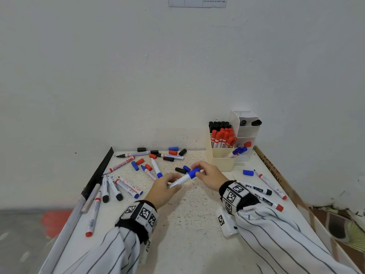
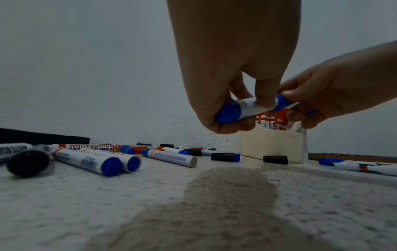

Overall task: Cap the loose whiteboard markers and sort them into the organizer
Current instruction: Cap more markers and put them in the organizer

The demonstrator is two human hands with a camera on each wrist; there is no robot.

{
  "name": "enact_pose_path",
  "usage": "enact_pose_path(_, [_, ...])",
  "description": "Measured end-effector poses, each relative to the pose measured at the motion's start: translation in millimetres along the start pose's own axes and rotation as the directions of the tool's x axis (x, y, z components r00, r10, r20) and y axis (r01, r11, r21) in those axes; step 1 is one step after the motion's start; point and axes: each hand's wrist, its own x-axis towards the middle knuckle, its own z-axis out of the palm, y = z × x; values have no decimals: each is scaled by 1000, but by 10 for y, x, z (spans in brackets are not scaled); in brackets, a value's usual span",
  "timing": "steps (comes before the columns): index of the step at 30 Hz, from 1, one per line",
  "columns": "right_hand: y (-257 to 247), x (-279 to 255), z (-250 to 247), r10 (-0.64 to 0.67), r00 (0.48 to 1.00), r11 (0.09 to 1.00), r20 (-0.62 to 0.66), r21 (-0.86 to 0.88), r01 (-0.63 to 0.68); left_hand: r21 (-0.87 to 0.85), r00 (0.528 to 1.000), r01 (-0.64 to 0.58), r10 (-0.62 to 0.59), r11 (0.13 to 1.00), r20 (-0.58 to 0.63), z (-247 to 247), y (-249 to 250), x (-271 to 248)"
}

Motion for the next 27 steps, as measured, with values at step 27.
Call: enact_pose_path(27, [-166,-48,200,52,998,906,-40,422,-31,20,998,50,-49,999,-45,-23,164,-225])
